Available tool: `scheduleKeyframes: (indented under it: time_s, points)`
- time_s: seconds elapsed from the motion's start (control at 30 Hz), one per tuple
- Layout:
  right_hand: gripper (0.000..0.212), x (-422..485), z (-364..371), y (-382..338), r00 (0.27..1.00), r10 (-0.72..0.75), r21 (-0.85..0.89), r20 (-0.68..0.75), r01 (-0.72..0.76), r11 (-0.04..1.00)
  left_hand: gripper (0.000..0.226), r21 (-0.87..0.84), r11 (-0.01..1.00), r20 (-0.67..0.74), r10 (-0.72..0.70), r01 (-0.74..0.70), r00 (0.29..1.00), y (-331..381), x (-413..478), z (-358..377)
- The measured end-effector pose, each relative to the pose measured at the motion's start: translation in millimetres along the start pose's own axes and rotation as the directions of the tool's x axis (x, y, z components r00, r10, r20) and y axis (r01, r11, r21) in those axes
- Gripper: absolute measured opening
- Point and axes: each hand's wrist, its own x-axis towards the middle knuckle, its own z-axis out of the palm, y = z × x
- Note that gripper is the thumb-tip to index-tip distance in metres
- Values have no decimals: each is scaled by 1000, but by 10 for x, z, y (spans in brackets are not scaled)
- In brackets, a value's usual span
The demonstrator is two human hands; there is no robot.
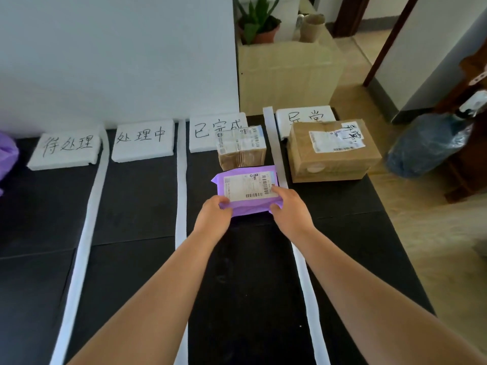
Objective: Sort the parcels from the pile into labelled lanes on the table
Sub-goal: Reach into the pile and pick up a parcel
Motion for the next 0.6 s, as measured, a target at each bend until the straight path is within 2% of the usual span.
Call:
scheduleKeyframes:
  time_s: [0.27, 0.6]
  points:
    - [57, 254, 16, 28, 999, -27, -13, 46, 28, 1000, 51, 93, 996, 30, 10, -13, 1000, 99, 101, 72]
    - [51, -107, -16, -125, 988, -112, -64, -106, 105, 992, 45, 145, 986, -68, 94, -83, 993, 87, -366, -51]
